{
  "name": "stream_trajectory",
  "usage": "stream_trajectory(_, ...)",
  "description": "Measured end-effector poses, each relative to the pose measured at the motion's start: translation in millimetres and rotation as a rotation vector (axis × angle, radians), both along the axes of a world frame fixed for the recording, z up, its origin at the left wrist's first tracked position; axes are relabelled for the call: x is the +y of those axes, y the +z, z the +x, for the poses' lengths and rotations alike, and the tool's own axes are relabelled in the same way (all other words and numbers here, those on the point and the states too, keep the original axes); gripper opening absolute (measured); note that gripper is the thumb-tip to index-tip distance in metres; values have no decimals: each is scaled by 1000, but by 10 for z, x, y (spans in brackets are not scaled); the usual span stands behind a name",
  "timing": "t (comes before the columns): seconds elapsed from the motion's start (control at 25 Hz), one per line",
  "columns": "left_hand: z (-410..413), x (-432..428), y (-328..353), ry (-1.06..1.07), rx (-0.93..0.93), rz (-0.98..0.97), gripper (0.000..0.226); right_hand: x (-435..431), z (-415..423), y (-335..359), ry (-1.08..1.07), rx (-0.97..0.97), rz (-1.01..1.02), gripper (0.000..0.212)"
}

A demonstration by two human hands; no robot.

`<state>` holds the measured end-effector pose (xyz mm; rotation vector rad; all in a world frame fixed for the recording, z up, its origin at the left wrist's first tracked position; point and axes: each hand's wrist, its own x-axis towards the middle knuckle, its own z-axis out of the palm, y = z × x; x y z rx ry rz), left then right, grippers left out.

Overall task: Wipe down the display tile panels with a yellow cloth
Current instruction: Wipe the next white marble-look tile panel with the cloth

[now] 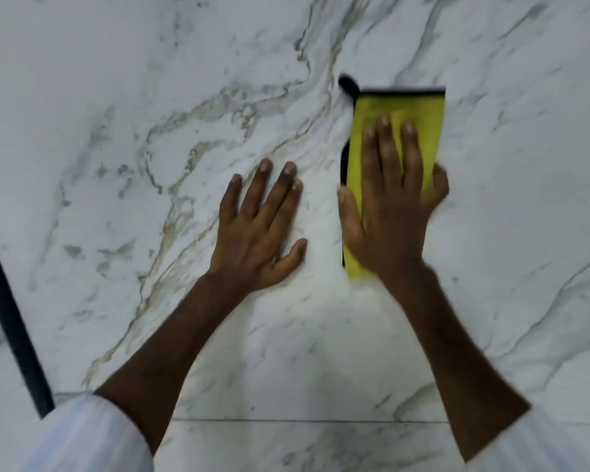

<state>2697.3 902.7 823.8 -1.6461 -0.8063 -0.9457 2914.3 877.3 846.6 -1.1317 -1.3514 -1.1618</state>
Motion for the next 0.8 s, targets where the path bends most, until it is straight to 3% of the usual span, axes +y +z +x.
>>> stream_trajectory(0.12,2,21,-45,20,-14,-13,77,-42,-60,-1380,60,-66,-94,71)
stream_trajectory(0.2,-10,2,-47,43,-10,2,77,-82,-83,-1774,68,-87,-108,71)
stream_trajectory(0.44,19,-93,-295,-23,-49,-91,72,-65,-247,-414,88,19,-10,66)
stream_trajectory(0.56,-201,-177,-769,-37,-52,-153,73,-29,-240,-483,70,13,27,64)
stream_trajectory(0.68,-407,-153,-1220,49,-121,-177,72,15,-223,-1600,87,30,-44,63)
stream_trajectory(0.8,-441,-7,-1408,52,-103,-133,72,-131,-250,-2986,61,-87,-236,56)
